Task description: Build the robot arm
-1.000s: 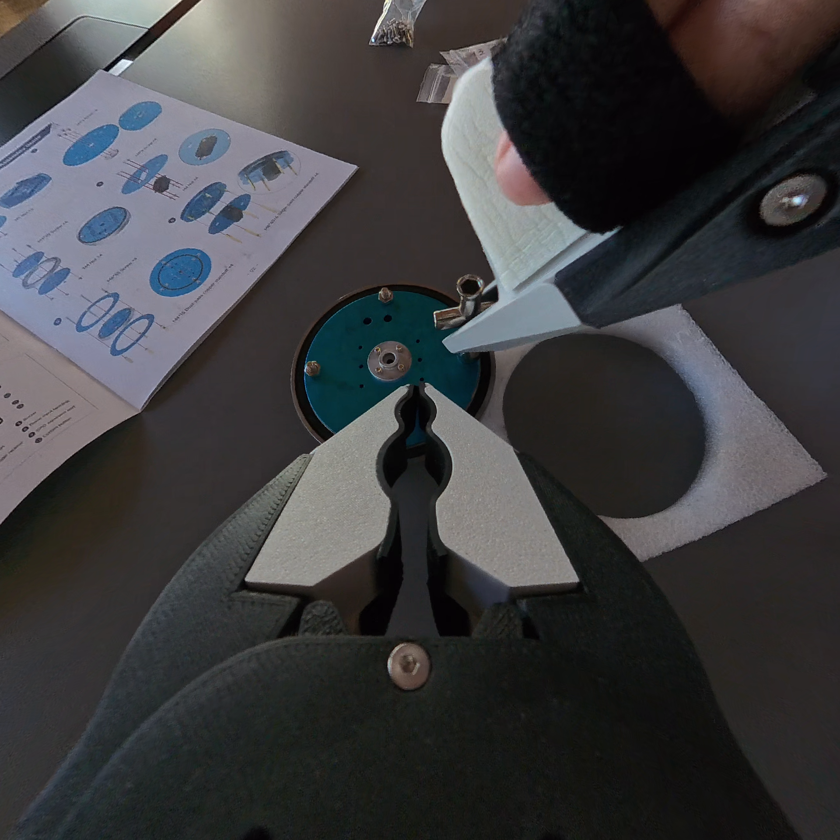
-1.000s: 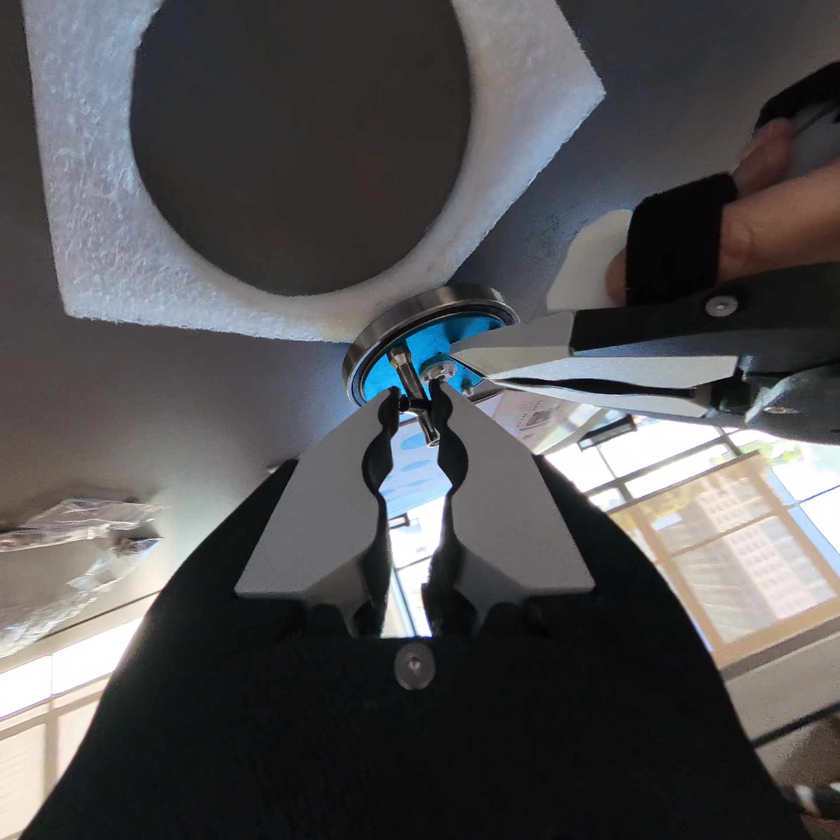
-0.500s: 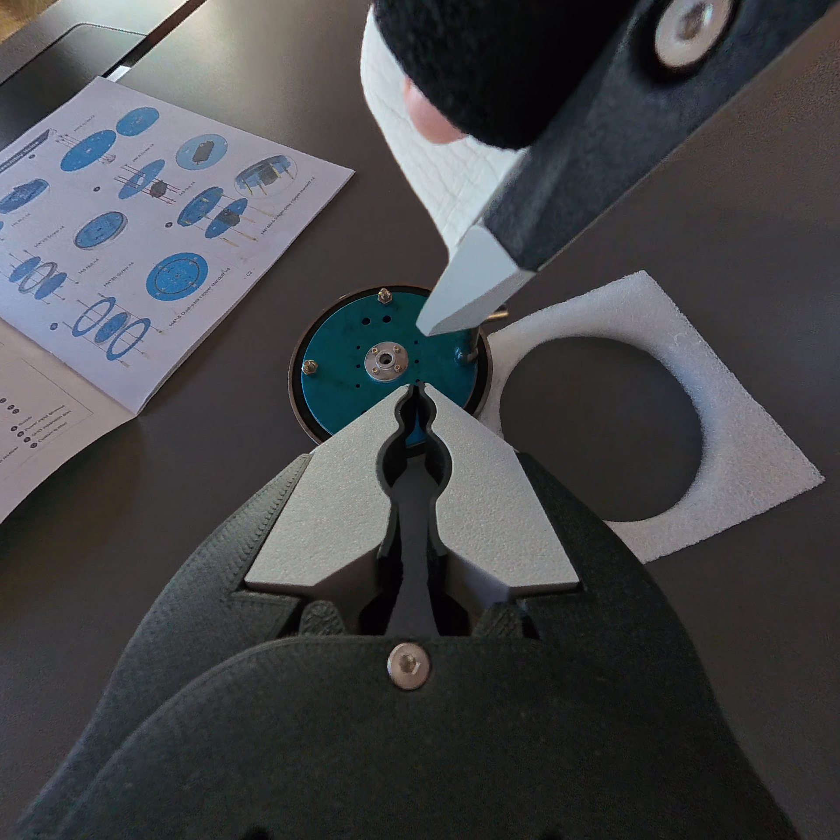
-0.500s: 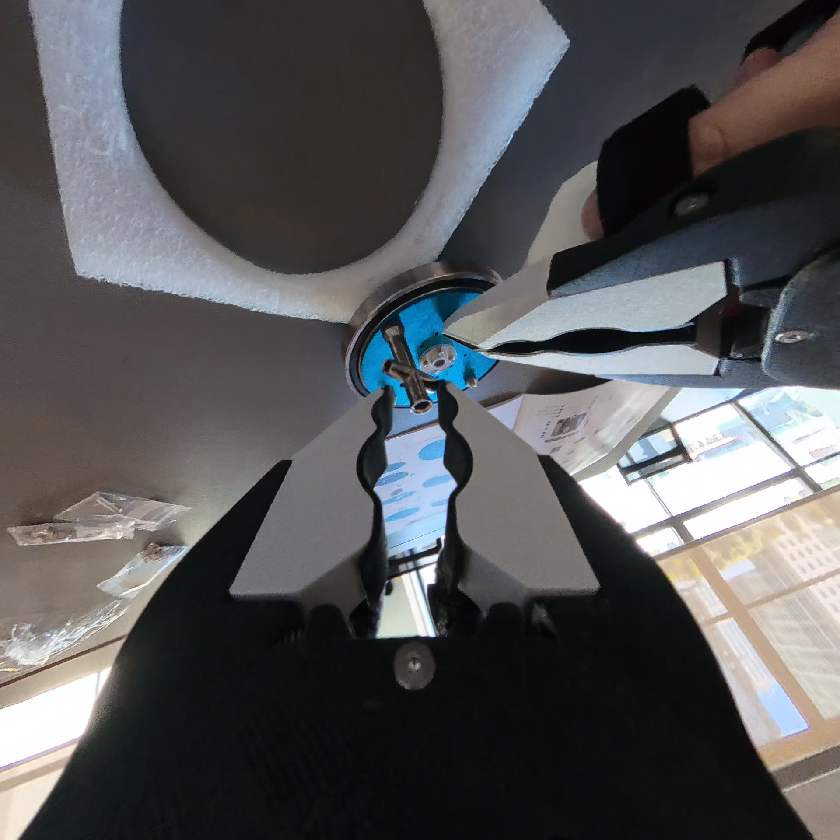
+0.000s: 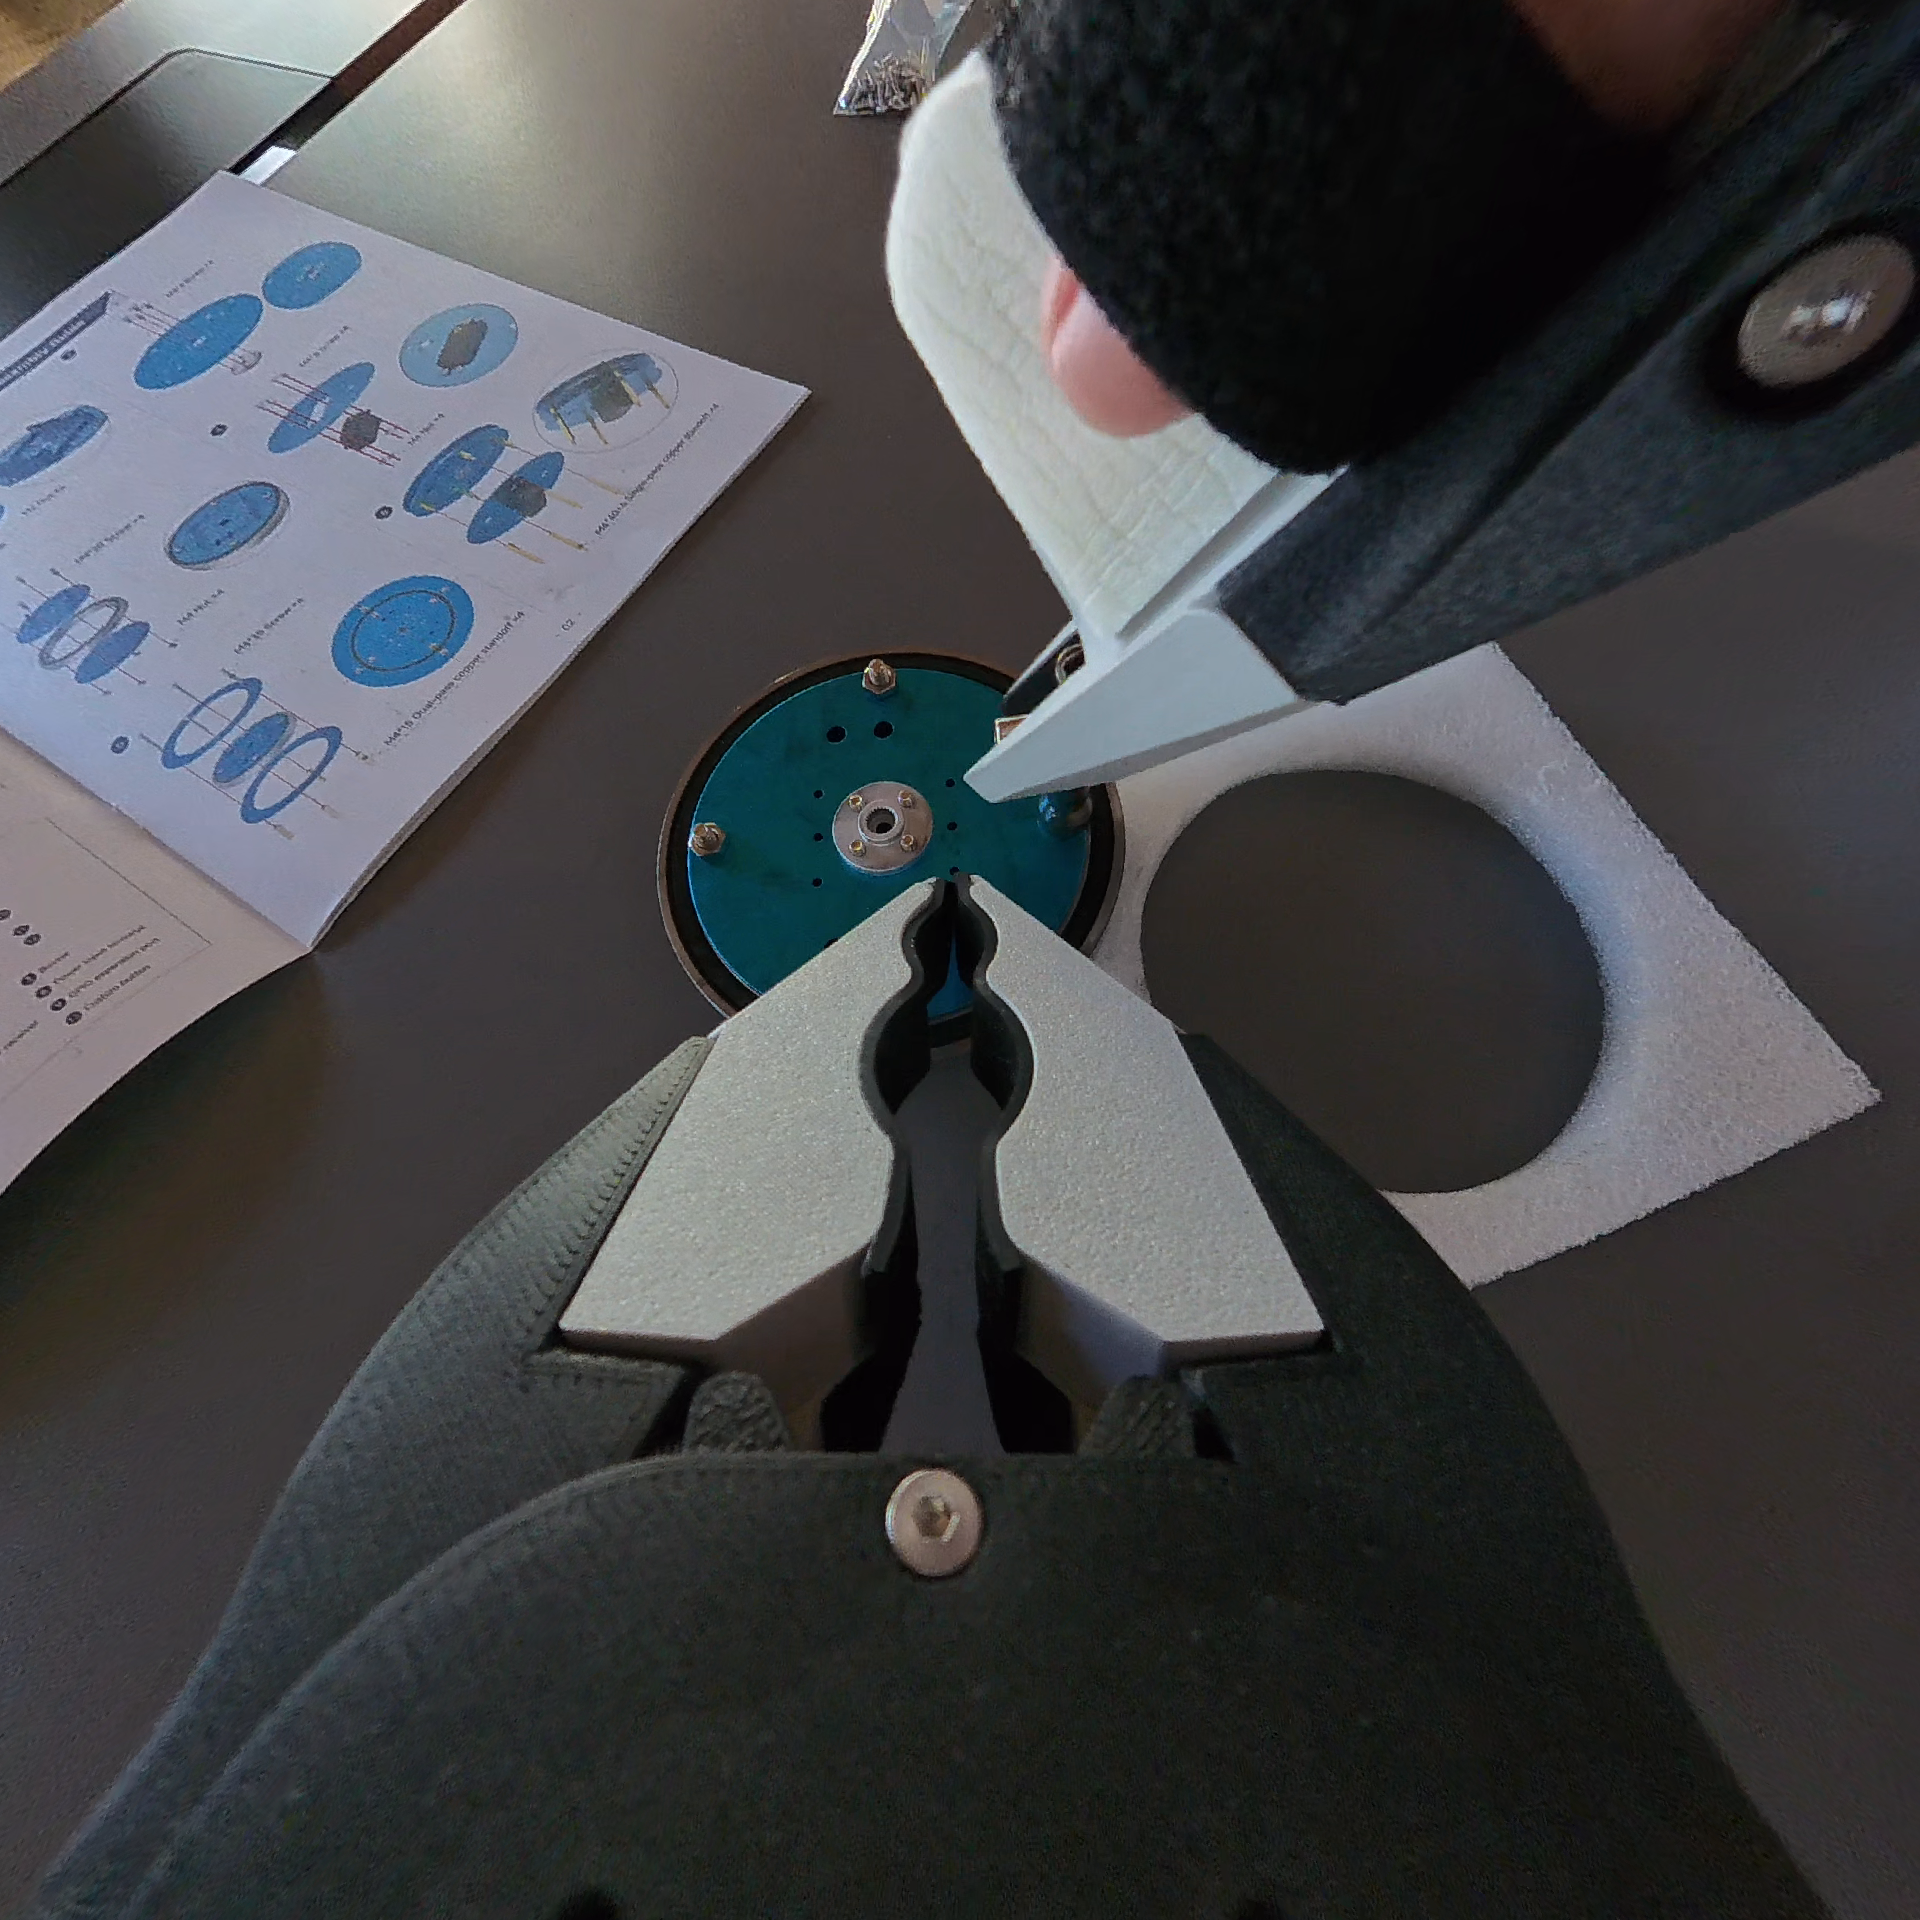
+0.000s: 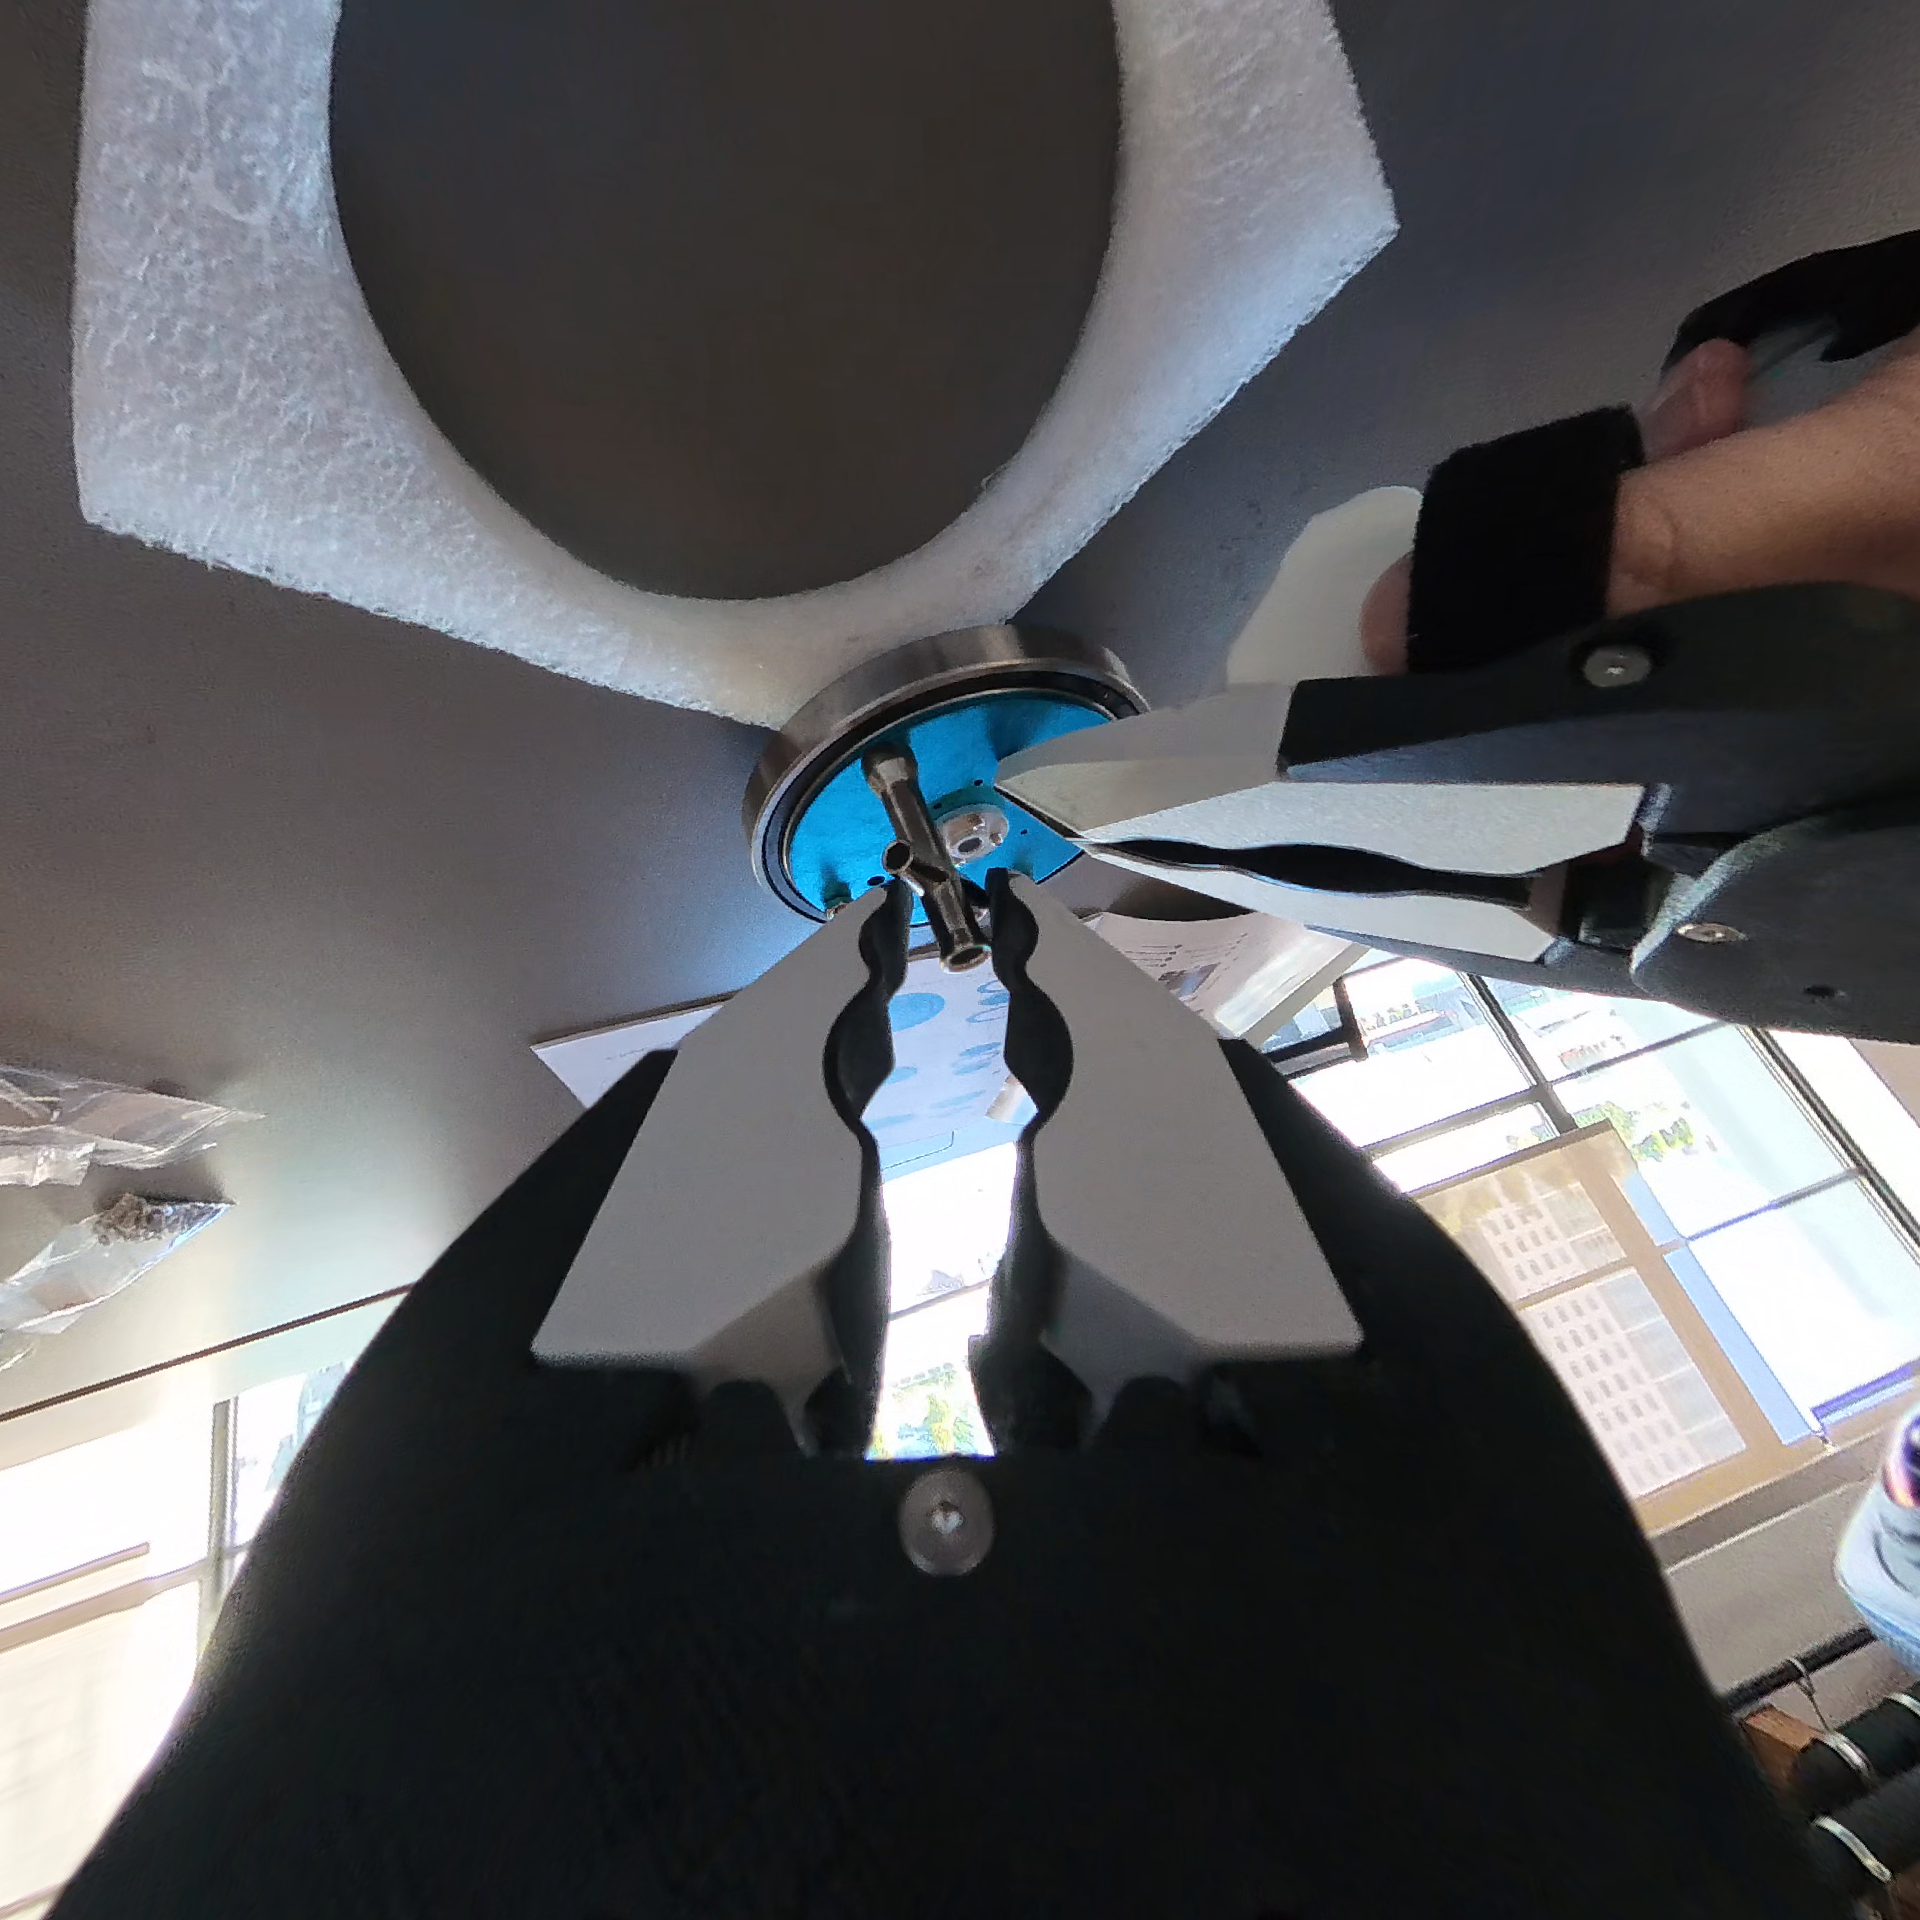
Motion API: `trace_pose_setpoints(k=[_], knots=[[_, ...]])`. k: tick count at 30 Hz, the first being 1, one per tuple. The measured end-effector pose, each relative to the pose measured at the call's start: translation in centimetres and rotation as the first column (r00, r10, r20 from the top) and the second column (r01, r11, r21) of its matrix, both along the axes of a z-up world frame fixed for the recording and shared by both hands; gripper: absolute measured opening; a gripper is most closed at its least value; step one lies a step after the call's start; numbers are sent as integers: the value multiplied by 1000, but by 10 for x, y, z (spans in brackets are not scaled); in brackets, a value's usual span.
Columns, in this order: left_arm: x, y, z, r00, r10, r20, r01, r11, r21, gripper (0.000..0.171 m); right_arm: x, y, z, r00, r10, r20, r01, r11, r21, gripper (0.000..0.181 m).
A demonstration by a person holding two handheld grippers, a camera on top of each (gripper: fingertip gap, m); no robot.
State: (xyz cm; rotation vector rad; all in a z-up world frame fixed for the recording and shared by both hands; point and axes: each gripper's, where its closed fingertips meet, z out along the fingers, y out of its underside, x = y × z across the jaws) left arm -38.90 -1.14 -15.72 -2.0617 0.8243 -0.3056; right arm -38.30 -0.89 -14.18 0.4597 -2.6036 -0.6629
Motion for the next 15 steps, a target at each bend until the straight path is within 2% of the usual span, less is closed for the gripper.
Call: trace_pose_setpoints(k=[4,9,15], knots=[[1,0,0,1000,-1,10,1,1000,-2,0,1,2,0,999,-45,12,45,999,1,14],[4,0,0,1000,-13,20,13,1000,-2,0,3,2,-1,984,-172,49,174,984,-41,12],[3,-3,1,1000,-23,3,23,1000,-6,0,3,0,-1,989,-144,31,145,989,-29,12]])
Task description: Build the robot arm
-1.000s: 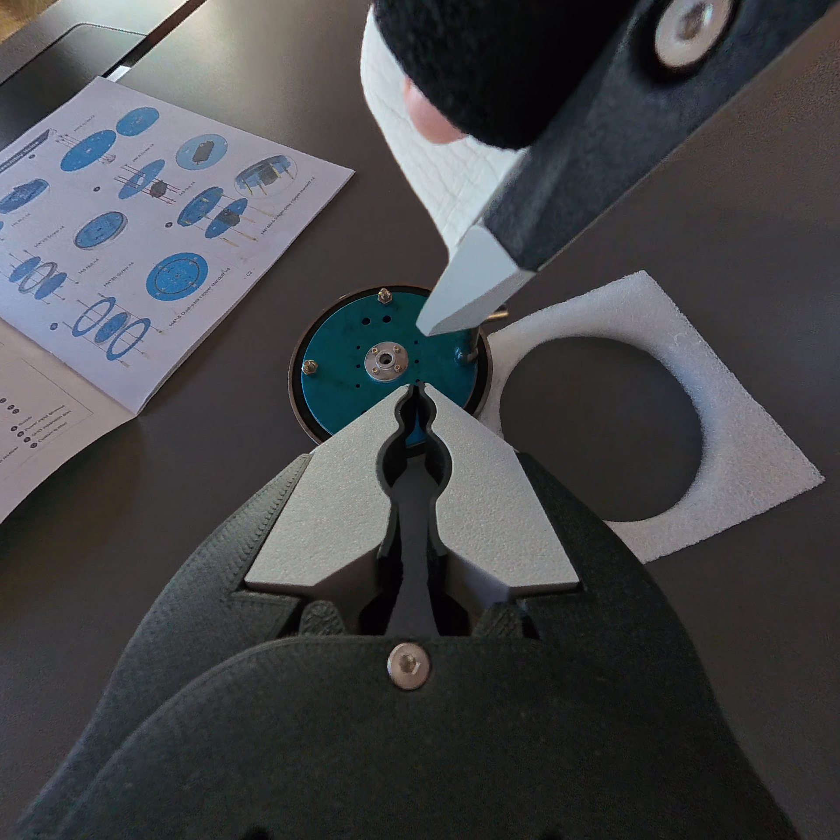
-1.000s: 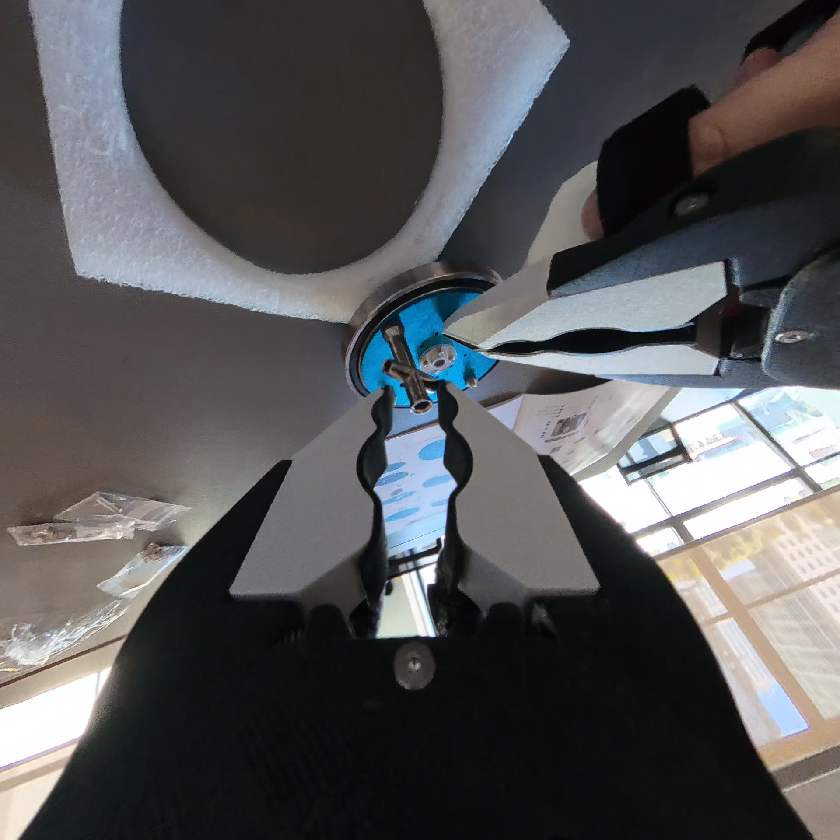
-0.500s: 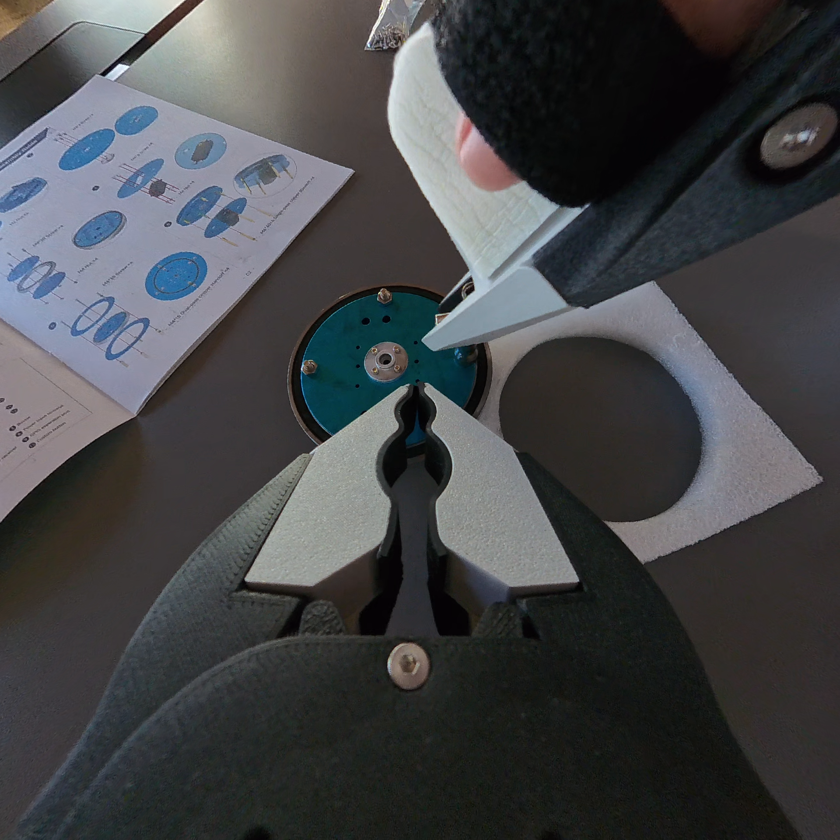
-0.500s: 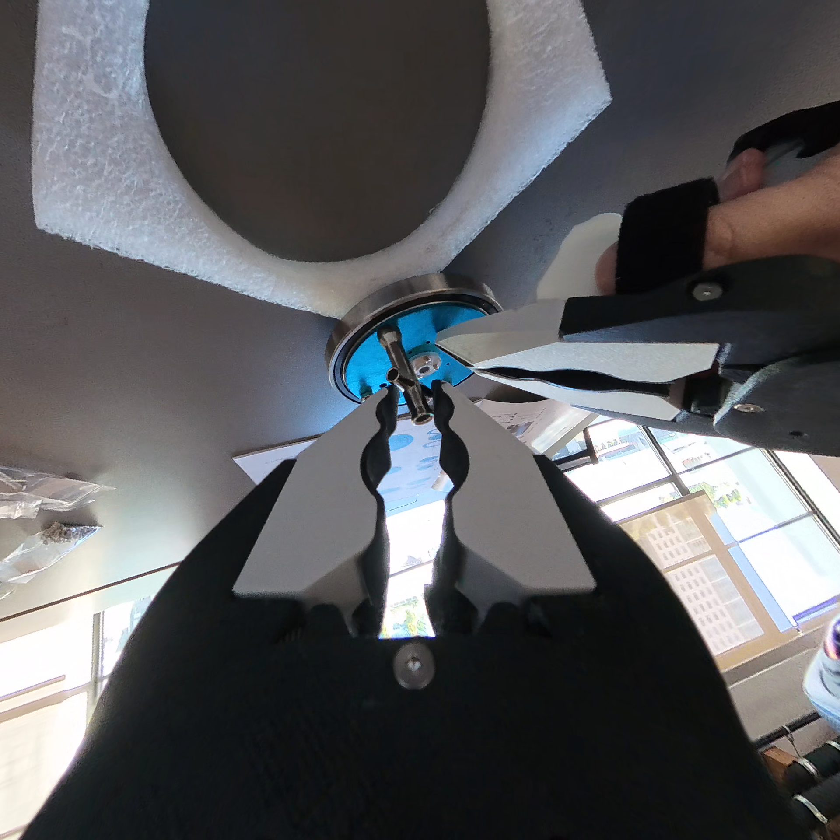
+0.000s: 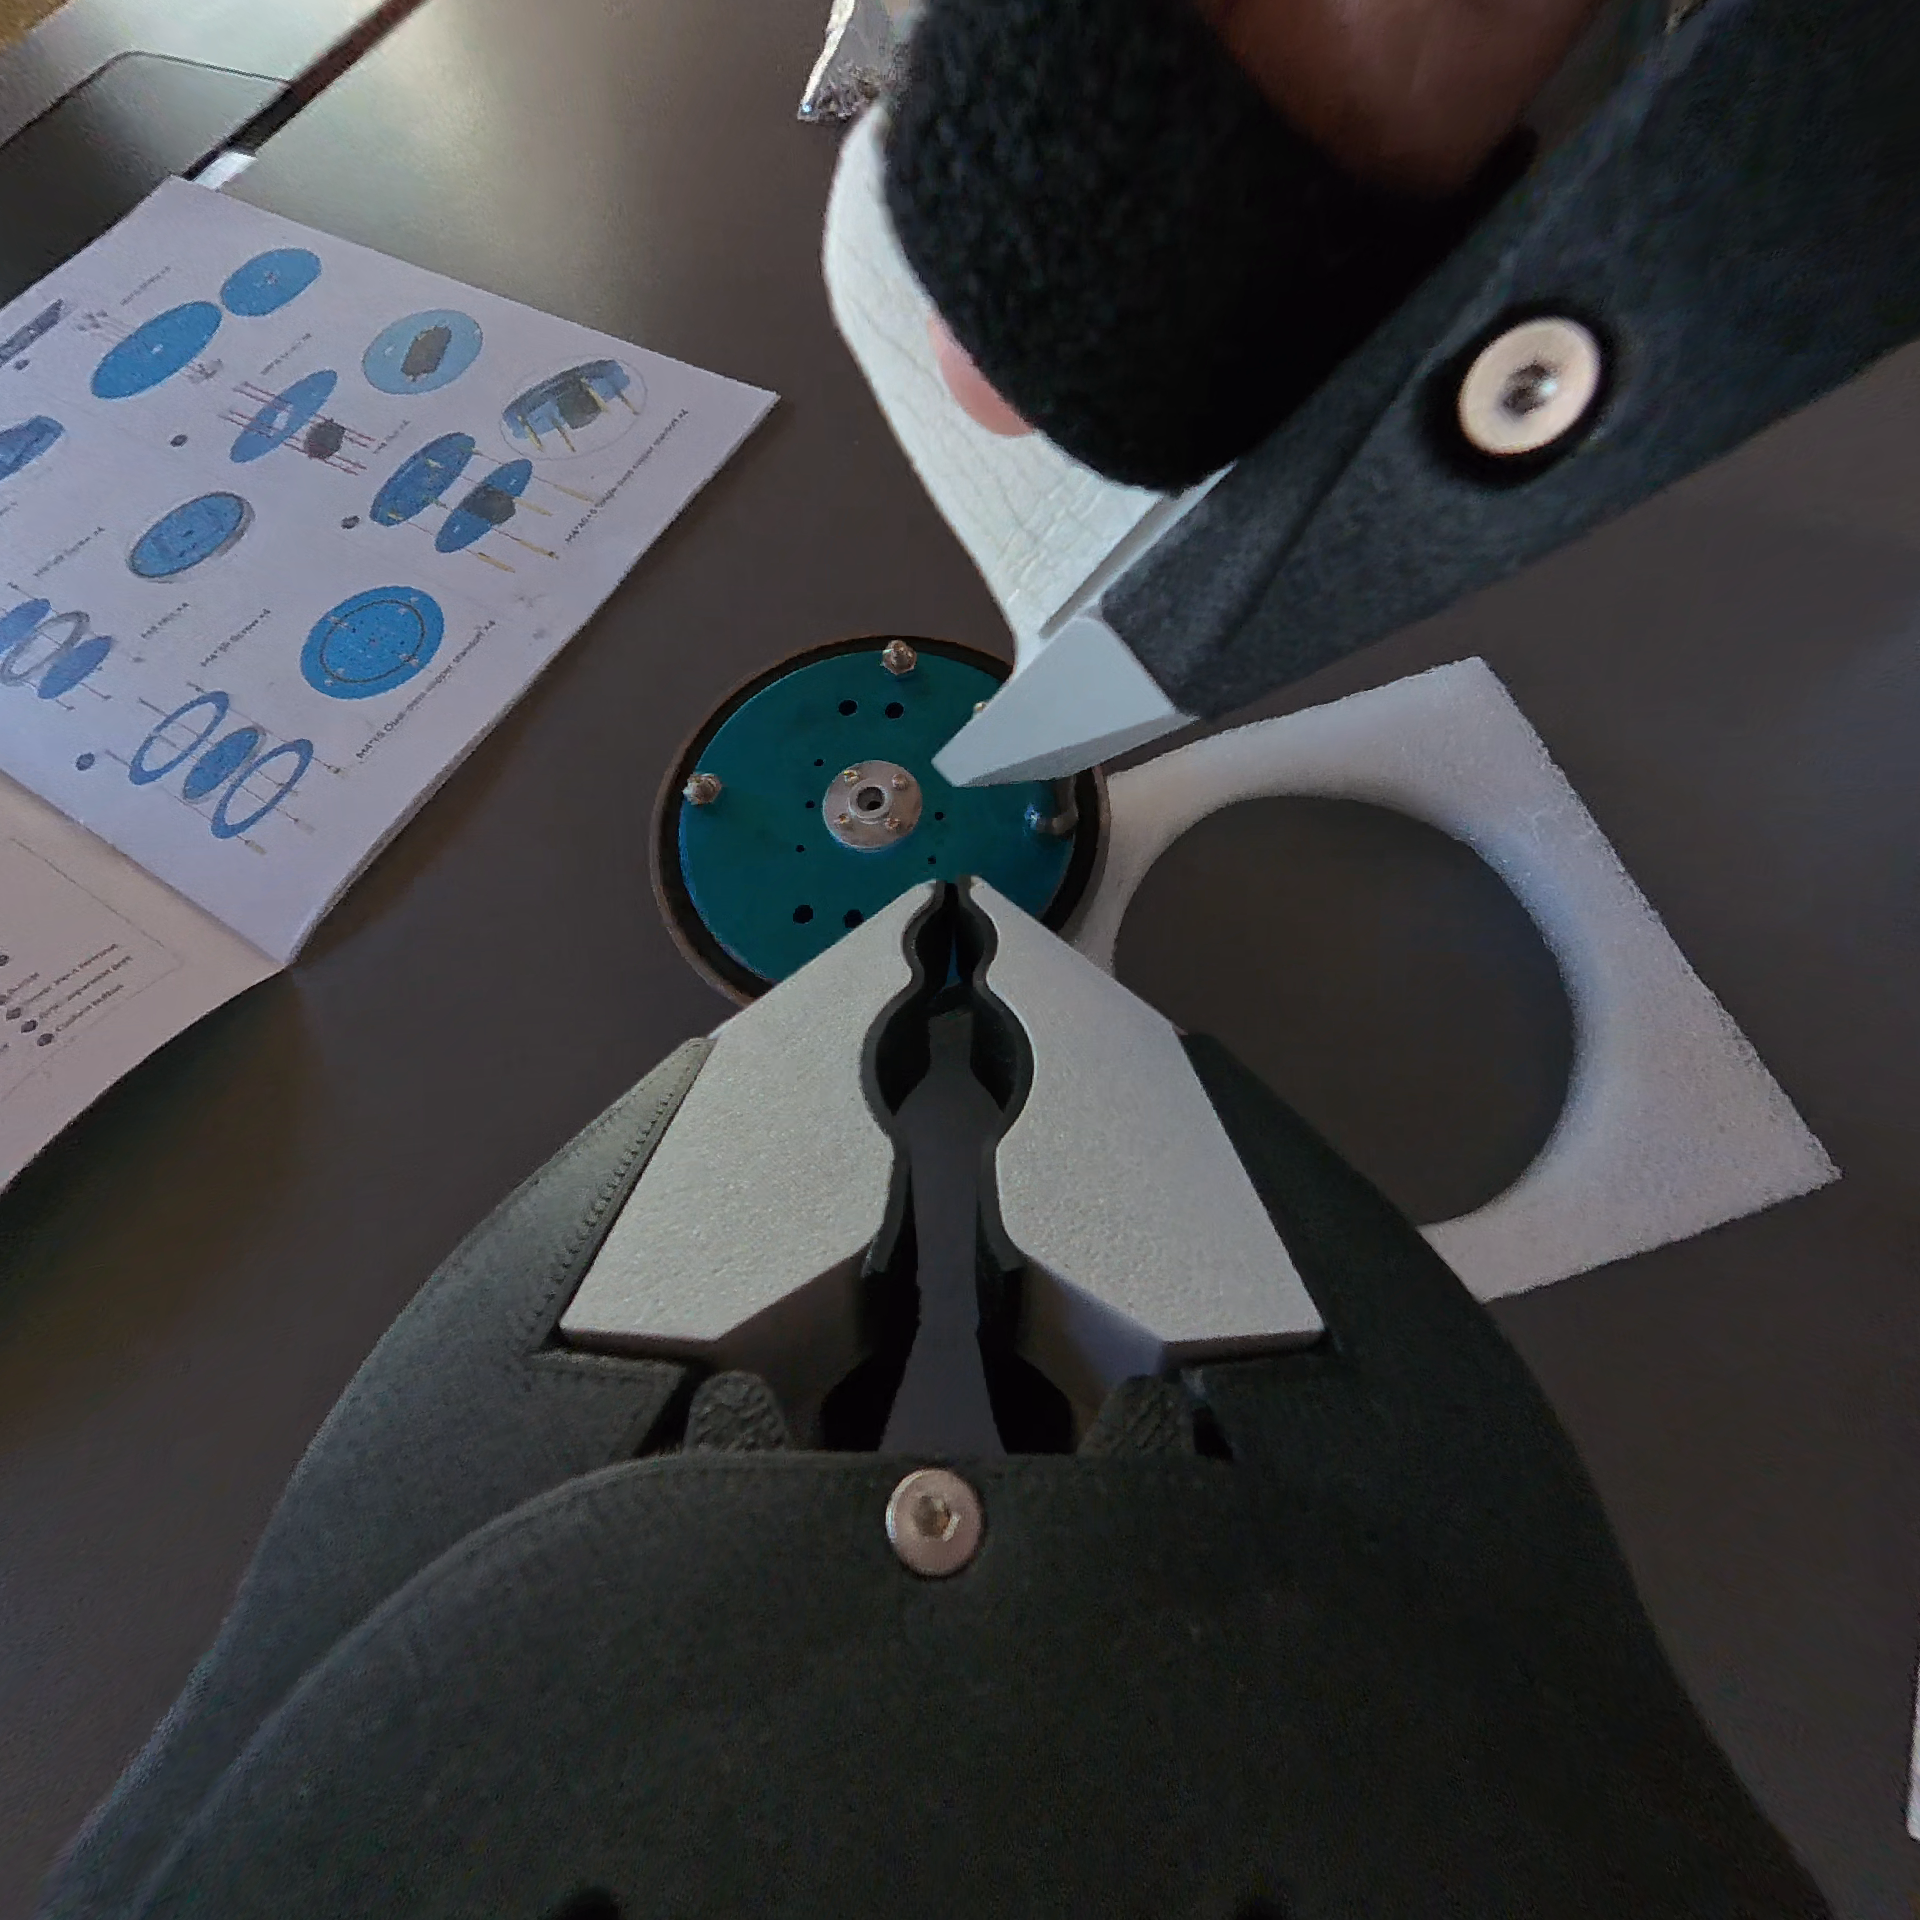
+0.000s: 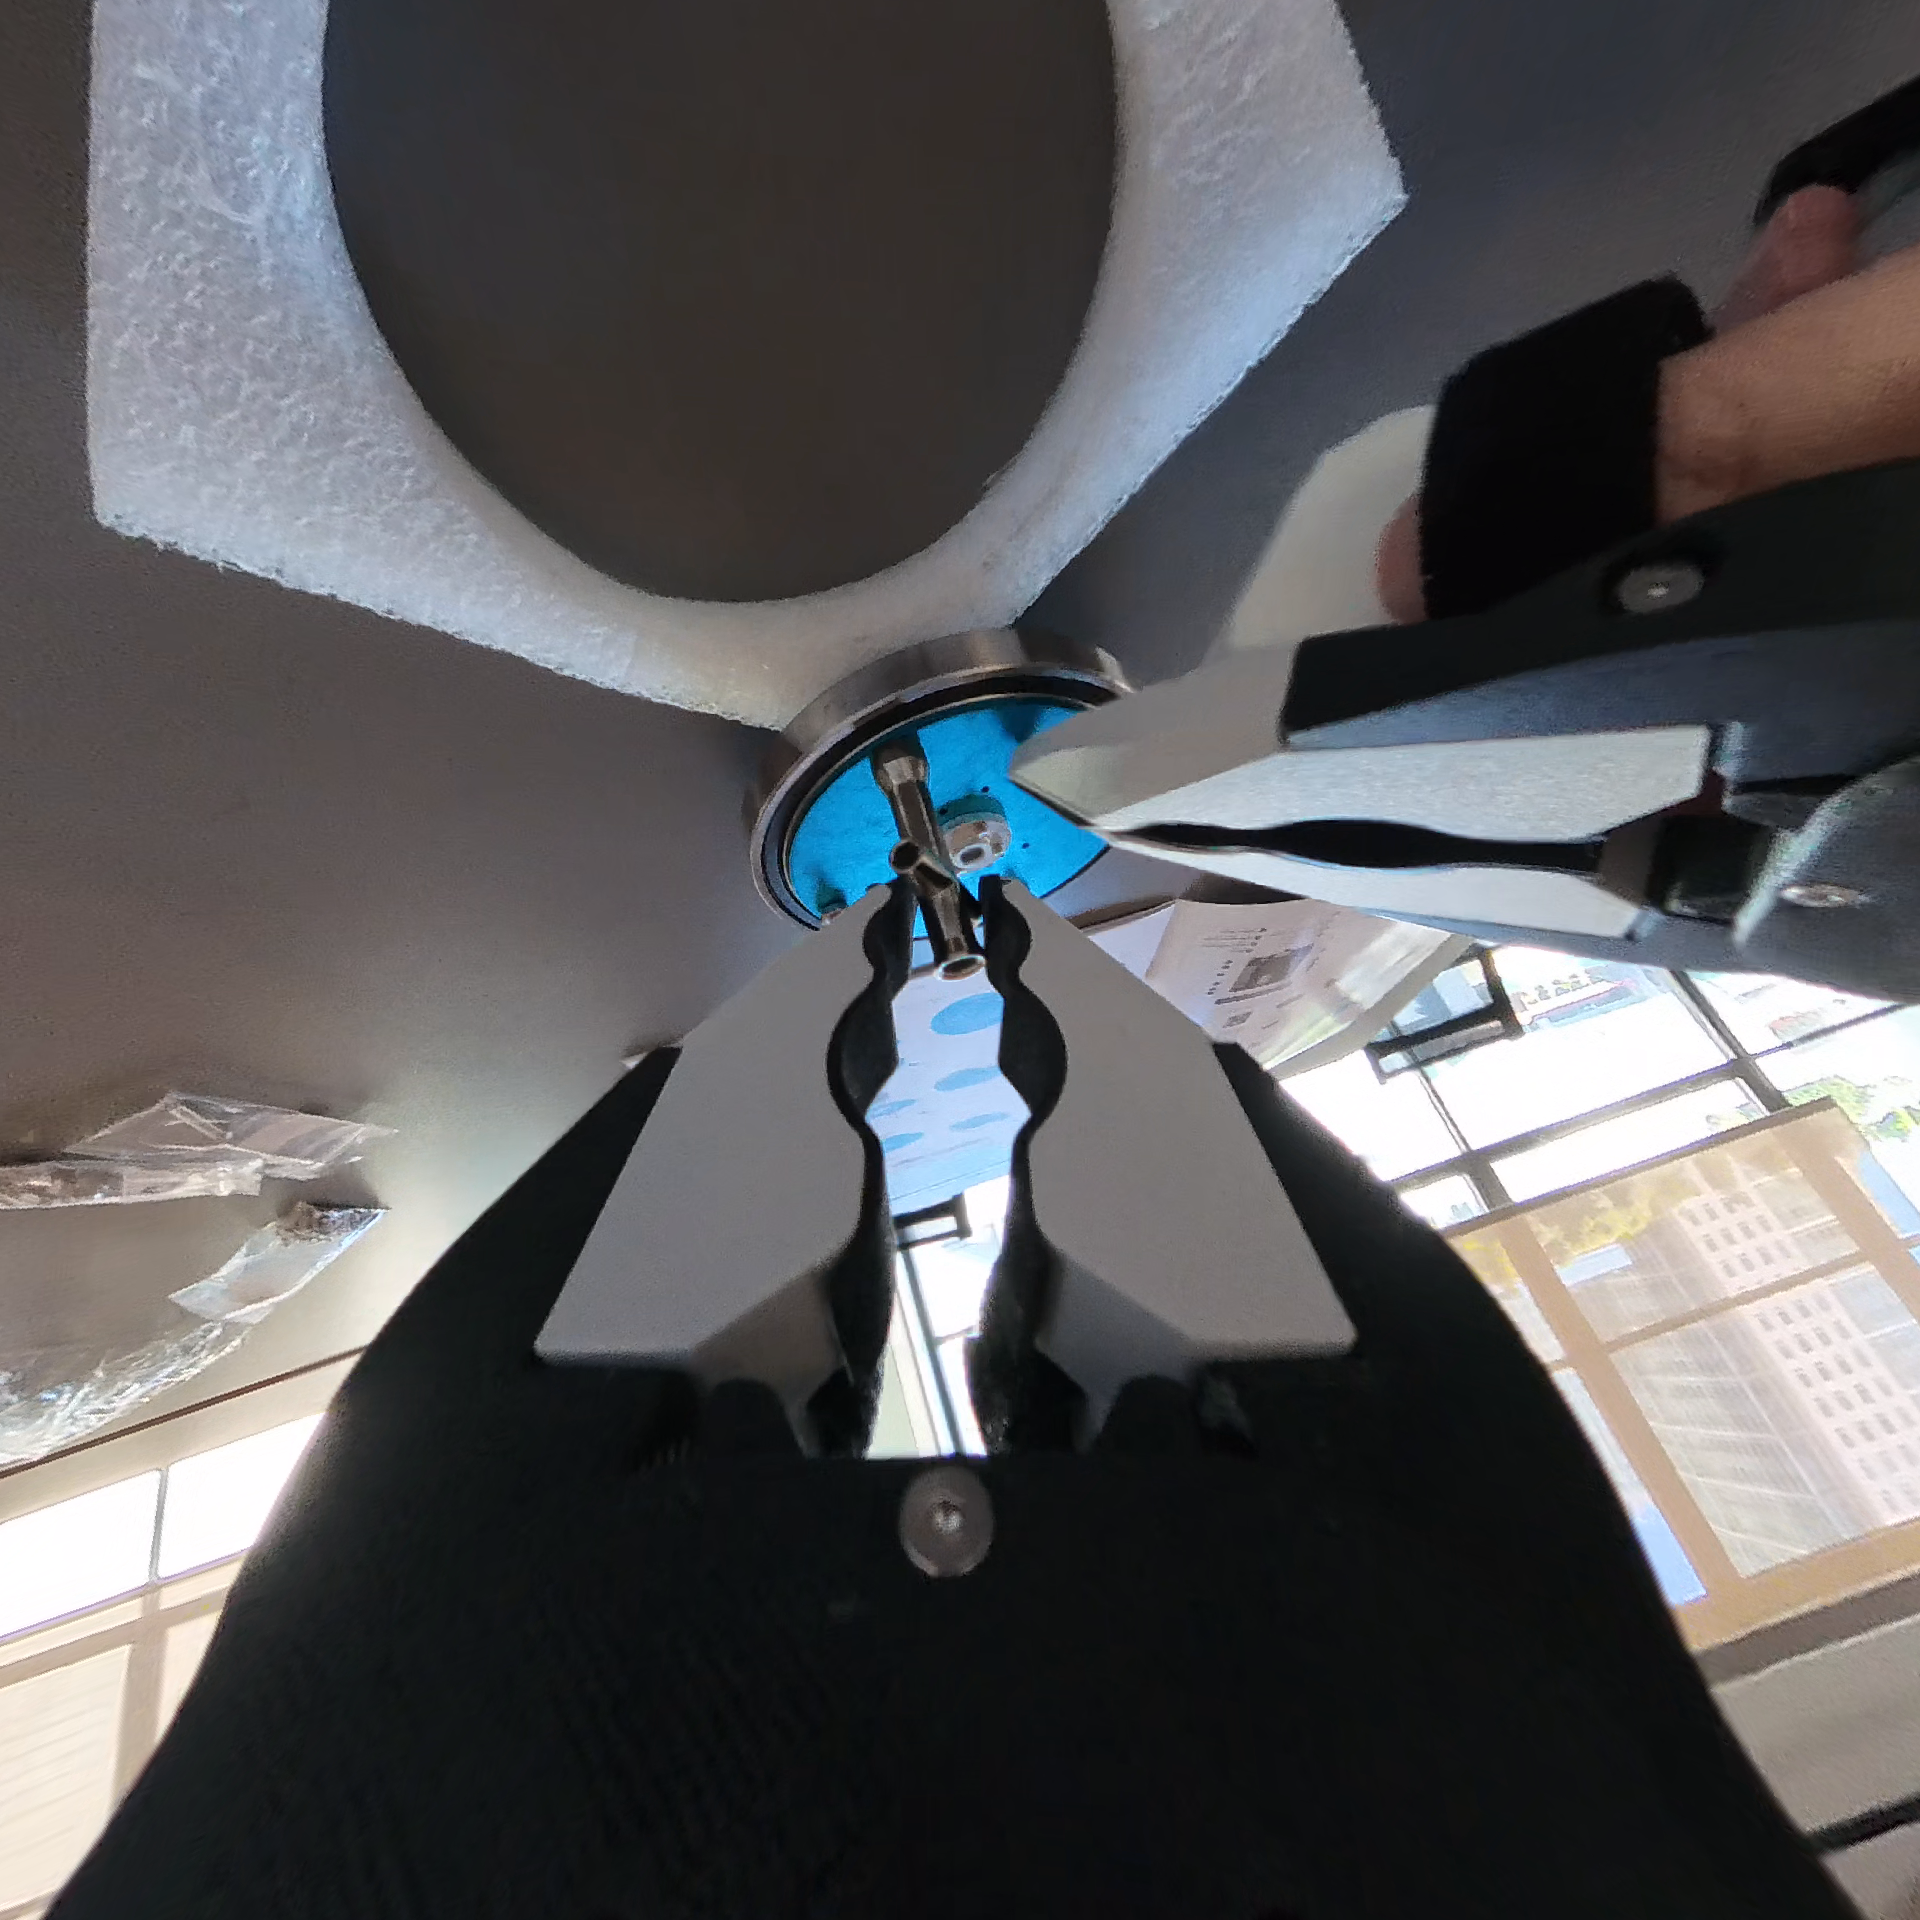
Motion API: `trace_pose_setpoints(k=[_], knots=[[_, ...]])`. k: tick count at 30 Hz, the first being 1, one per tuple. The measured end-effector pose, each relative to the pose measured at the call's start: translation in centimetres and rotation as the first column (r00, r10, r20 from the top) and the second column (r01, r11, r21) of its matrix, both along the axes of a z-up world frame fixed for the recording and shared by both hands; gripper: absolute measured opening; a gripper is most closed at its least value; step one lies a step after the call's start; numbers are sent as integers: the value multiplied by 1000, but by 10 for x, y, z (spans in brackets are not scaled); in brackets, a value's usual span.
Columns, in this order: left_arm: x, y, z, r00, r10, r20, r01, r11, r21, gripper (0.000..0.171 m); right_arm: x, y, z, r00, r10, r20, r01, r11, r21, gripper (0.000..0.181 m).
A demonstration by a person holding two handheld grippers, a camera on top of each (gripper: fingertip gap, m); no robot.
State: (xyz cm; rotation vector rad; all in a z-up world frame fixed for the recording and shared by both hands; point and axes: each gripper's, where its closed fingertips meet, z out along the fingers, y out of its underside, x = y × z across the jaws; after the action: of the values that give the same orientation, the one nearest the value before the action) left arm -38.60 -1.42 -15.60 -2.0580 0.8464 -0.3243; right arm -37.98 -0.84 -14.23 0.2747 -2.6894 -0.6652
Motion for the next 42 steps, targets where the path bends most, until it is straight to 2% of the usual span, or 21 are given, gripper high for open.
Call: trace_pose_setpoints(k=[2,4,5,6,8,9,14,19,24,26,29,33,36,42], knots=[[-8,3,11,1000,13,-14,-12,997,71,6,-1,2,-1,1000,22,-11,-21,1000,13,12],[-6,0,30,998,-35,61,26,988,150,46,-1,3,-3,999,28,-16,-27,999,20,12],[-5,0,34,992,-55,110,38,987,155,74,-1,3,-3,999,28,-17,-27,999,21,12],[-8,3,33,990,-52,132,34,990,134,93,-1,3,-4,999,27,-17,-27,999,22,12],[-12,9,22,989,-48,138,39,997,61,111,-2,3,-4,999,30,-18,-30,999,27,12],[-11,11,15,989,-59,136,55,998,27,113,-2,3,-5,999,29,-18,-28,999,27,12],[-7,18,-15,996,-83,-14,83,996,-21,111,-2,4,-5,1000,23,-16,-23,1000,21,11],[-6,14,-17,993,-93,-79,93,996,-5,100,-3,4,-5,1000,19,-17,-19,1000,17,11],[-16,12,6,994,-105,10,104,994,38,60,-2,4,-5,1000,21,-14,-20,1000,22,11],[-21,18,16,992,-113,52,111,993,48,56,-3,5,-6,1000,22,-14,-22,999,26,11],[-22,36,32,979,-131,153,118,989,90,34,-3,5,-6,1000,23,-13,-22,999,24,11],[-19,54,27,968,-185,168,172,981,90,19,-3,5,-6,1000,22,-11,-21,999,24,11],[-15,55,17,959,-224,173,219,975,49,6,-2,4,-6,1000,16,-10,-16,1000,22,11],[-12,56,6,964,-241,111,233,969,83,2,-2,4,-5,1000,16,-13,-16,1000,21,11]])
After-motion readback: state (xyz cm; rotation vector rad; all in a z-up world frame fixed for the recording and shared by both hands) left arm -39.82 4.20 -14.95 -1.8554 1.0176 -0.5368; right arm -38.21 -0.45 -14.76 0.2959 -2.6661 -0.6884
